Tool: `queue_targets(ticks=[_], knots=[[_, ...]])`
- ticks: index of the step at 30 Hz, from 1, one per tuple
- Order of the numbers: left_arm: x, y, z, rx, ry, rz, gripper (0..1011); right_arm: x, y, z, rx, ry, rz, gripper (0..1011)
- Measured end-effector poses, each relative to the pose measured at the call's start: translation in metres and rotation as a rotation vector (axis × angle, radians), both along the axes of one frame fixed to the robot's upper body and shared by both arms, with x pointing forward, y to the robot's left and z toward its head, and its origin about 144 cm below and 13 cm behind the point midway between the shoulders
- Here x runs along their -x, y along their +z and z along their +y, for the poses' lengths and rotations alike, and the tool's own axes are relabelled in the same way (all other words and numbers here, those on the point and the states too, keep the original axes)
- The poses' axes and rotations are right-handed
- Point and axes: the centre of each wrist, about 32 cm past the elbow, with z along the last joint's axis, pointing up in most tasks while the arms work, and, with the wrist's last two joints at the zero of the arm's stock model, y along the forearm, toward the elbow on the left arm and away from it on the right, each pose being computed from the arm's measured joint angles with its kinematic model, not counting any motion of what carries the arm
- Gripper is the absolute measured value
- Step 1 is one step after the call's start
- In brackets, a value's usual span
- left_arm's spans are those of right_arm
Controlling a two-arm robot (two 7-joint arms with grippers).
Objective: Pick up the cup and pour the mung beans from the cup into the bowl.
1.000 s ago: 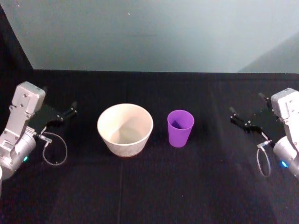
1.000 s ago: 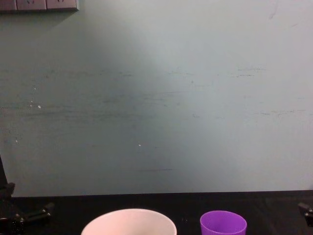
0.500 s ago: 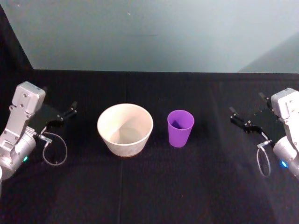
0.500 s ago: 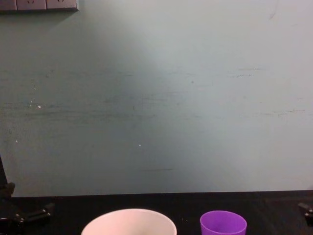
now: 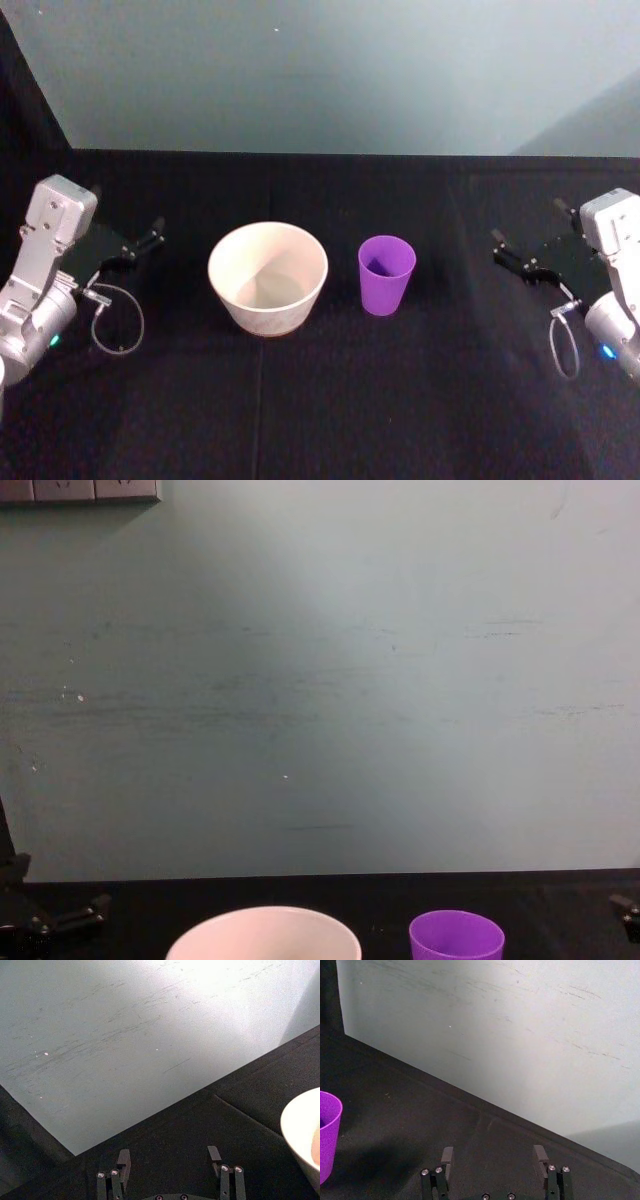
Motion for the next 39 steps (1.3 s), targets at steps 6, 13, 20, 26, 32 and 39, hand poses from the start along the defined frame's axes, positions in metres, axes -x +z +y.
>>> queue_targets(ticks=[6, 13, 20, 26, 32, 39], knots=[[0.000, 0.000, 0.000, 0.000, 0.000, 0.000, 1000, 0.000, 0.000, 0.000, 0.000, 0.000, 0.000, 1002], [0.000, 0.000, 0.000, 0.000, 0.000, 0.000, 1000, 0.000, 0.000, 0.000, 0.000, 0.000, 0.000, 1002], [0.000, 0.000, 0.000, 0.000, 0.000, 0.000, 1000, 0.000, 0.000, 0.000, 0.000, 0.000, 0.000, 1002], [0.000, 0.000, 0.000, 0.000, 0.000, 0.000, 1000, 0.000, 0.000, 0.000, 0.000, 0.000, 0.000, 1002], [0.000, 0.000, 0.000, 0.000, 0.000, 0.000, 1000, 0.003, -0.004, 0.001, -0.008, 0.010, 0.004, 1002], [0.000, 0.000, 0.000, 0.000, 0.000, 0.000, 1000, 0.014, -0.016, 0.011, -0.019, 0.080, 0.047, 1002]])
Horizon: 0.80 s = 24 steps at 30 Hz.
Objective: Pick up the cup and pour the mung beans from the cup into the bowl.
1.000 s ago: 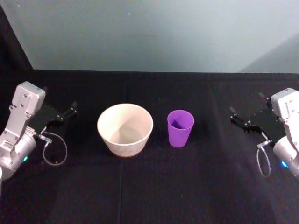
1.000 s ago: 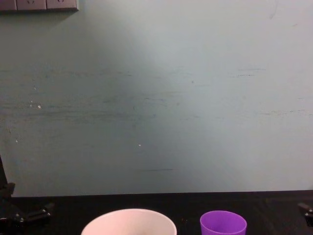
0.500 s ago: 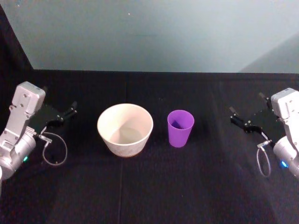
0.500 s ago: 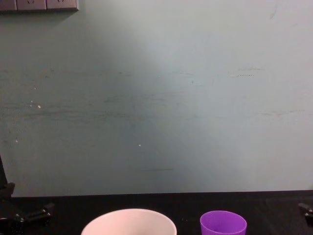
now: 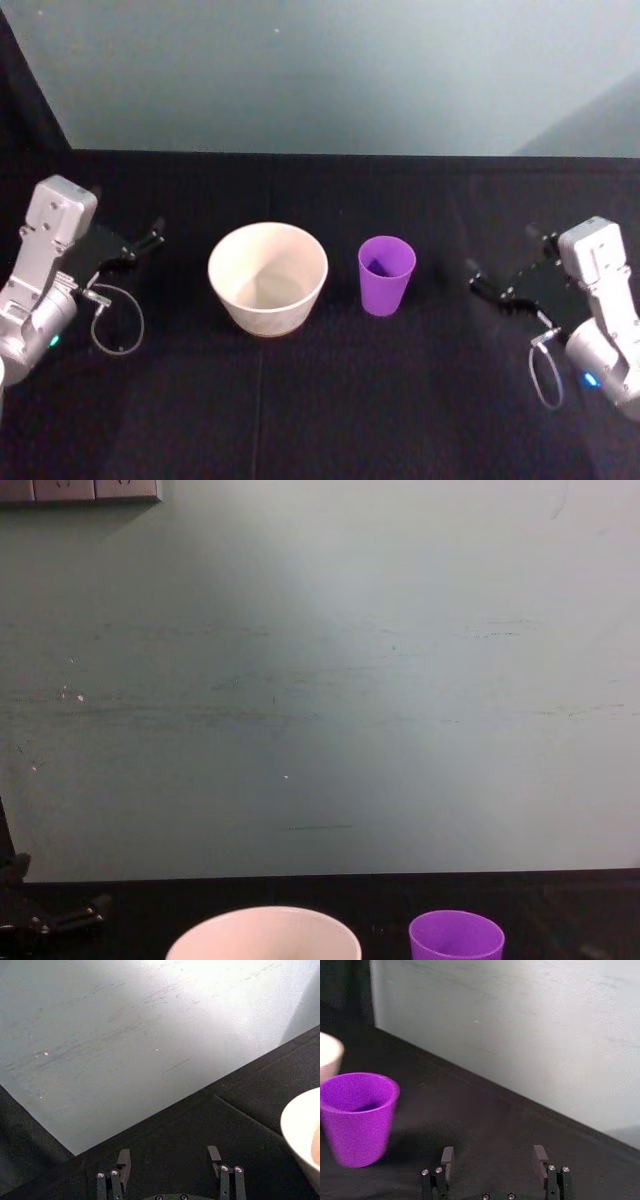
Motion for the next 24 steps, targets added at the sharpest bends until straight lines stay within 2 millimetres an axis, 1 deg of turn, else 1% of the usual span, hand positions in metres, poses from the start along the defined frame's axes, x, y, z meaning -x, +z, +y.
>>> queue_targets(ticks=[5, 10, 19, 24], knots=[[0.000, 0.000, 0.000, 0.000, 0.000, 0.000, 1000, 0.009, -0.005, 0.011, -0.033, 0.065, 0.033, 1002], [0.000, 0.000, 0.000, 0.000, 0.000, 0.000, 1000, 0.014, -0.004, 0.020, -0.059, 0.114, 0.049, 1002], [0.000, 0.000, 0.000, 0.000, 0.000, 0.000, 1000, 0.019, -0.007, 0.036, -0.117, 0.187, 0.089, 1002], [0.000, 0.000, 0.000, 0.000, 0.000, 0.000, 1000, 0.018, -0.008, 0.042, -0.142, 0.208, 0.094, 1002]])
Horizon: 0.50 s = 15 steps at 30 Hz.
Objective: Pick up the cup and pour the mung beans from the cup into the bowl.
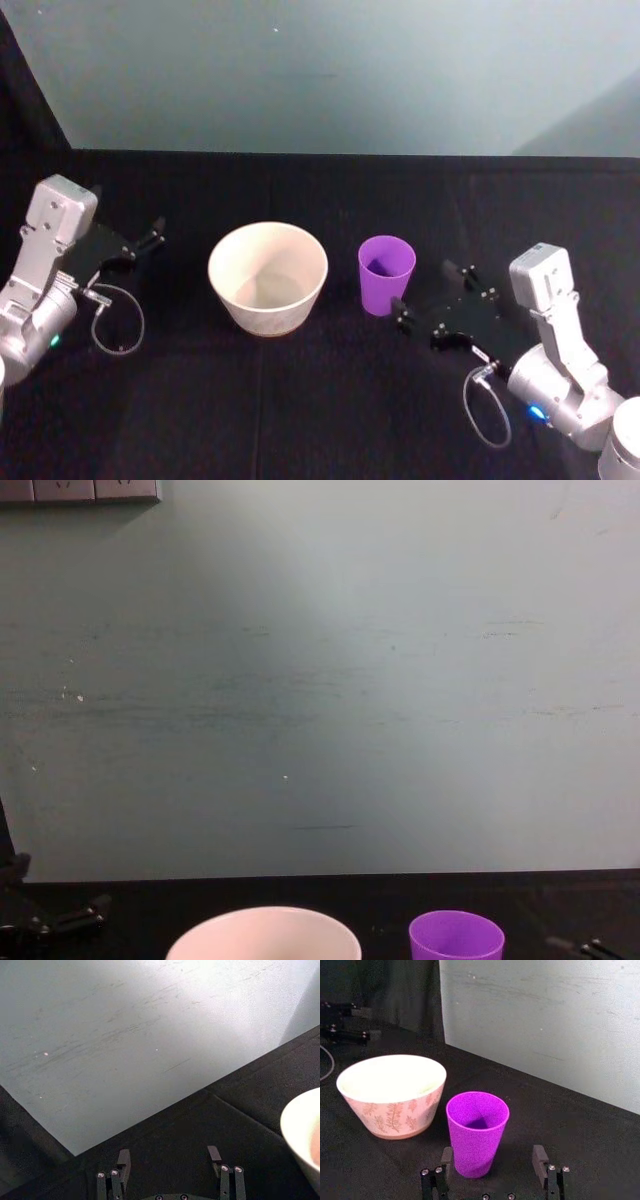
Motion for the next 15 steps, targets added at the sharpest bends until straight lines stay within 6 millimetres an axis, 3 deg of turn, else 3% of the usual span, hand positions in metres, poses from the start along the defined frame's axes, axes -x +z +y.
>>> queue_targets(ticks=[15], knots=[[0.000, 0.000, 0.000, 0.000, 0.000, 0.000, 1000, -0.020, -0.005, 0.020, -0.052, 0.030, 0.021, 1002]])
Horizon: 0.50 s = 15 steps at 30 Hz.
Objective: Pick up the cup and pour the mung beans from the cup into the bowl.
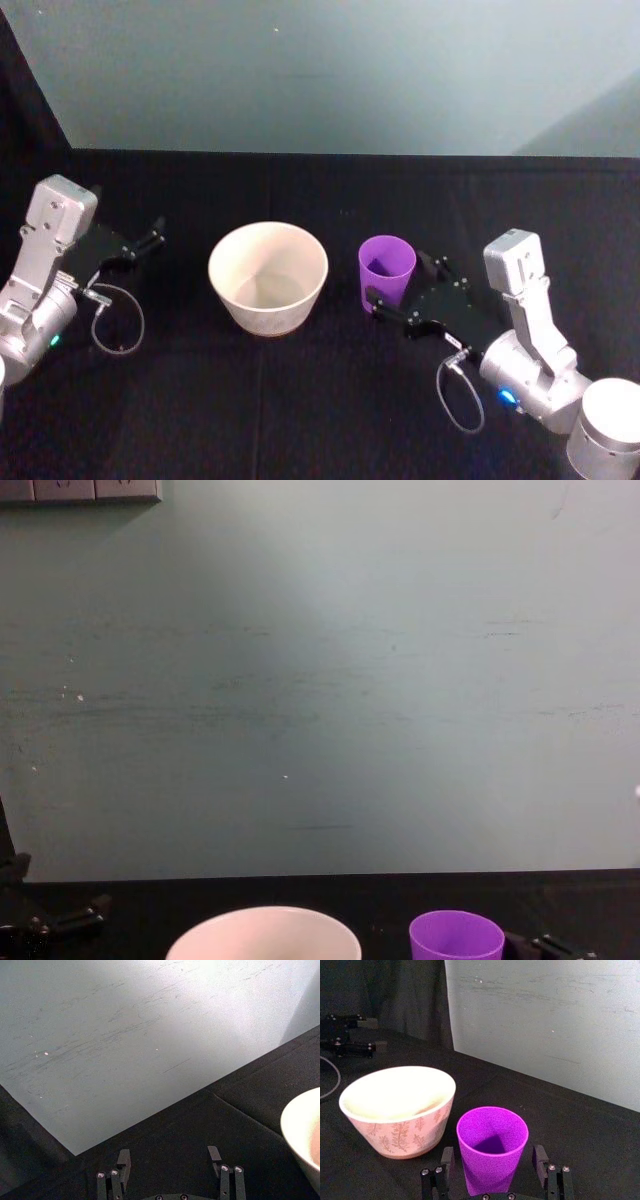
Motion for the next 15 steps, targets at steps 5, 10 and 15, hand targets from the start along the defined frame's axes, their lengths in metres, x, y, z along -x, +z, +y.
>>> queue_targets(ticks=[5, 10, 15], knots=[[0.000, 0.000, 0.000, 0.000, 0.000, 0.000, 1000, -0.006, -0.003, 0.004, -0.021, -0.005, 0.020, 1002], [0.000, 0.000, 0.000, 0.000, 0.000, 0.000, 1000, -0.013, -0.004, 0.008, -0.036, 0.000, 0.033, 1002], [0.000, 0.000, 0.000, 0.000, 0.000, 0.000, 1000, -0.018, -0.003, 0.011, -0.038, 0.002, 0.032, 1002]])
